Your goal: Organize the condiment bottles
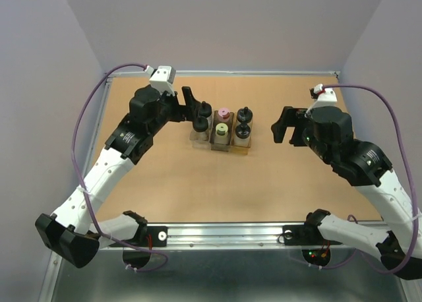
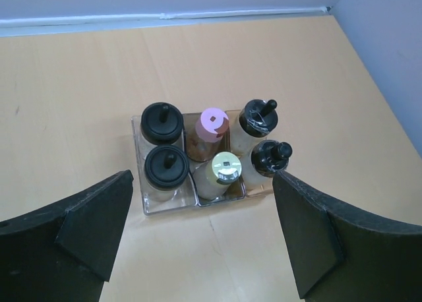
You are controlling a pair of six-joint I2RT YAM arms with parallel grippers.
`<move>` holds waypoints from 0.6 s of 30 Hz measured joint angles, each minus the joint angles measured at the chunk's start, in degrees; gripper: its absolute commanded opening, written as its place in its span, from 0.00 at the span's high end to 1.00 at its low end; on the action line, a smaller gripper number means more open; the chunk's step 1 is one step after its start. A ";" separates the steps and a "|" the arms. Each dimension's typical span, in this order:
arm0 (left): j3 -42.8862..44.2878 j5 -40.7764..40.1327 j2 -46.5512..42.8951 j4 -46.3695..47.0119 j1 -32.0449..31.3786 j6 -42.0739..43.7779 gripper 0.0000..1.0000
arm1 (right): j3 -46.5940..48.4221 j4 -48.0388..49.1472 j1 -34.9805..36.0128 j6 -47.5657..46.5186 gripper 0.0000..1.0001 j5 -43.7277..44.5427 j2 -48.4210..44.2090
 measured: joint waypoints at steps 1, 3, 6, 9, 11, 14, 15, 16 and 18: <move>-0.44 -0.46 -0.28 0.31 0.00 -0.09 0.01 | -0.96 0.61 0.00 0.02 0.00 0.09 -1.49; -0.94 -1.31 -1.16 1.14 0.00 -0.31 0.01 | -2.12 0.85 0.00 0.00 0.00 0.26 -3.32; -1.11 -2.75 -2.97 3.28 0.00 -0.79 0.01 | -3.48 1.03 0.00 0.02 0.00 0.57 -5.97; -1.22 -4.28 -5.11 5.70 0.00 -1.38 0.01 | -3.91 1.42 0.00 0.07 0.00 0.94 -8.52; -1.38 -5.42 -6.10 6.93 0.00 -1.81 0.01 | -4.44 1.49 0.00 0.17 0.00 1.29 -10.19; -2.19 -6.91 -7.26 7.85 0.00 -2.40 0.01 | -5.07 1.57 0.00 0.31 0.00 2.14 -12.50; -2.64 -7.32 -7.61 8.11 0.00 -2.43 0.01 | -5.09 1.46 0.00 0.35 0.00 2.43 -13.31; -3.21 -7.89 -7.98 8.09 0.00 -2.49 0.01 | -5.09 1.57 0.00 0.44 0.00 2.62 -13.68; -4.24 -8.74 -8.68 8.20 0.00 -2.58 0.01 | -5.09 1.66 0.00 0.52 0.00 3.06 -14.36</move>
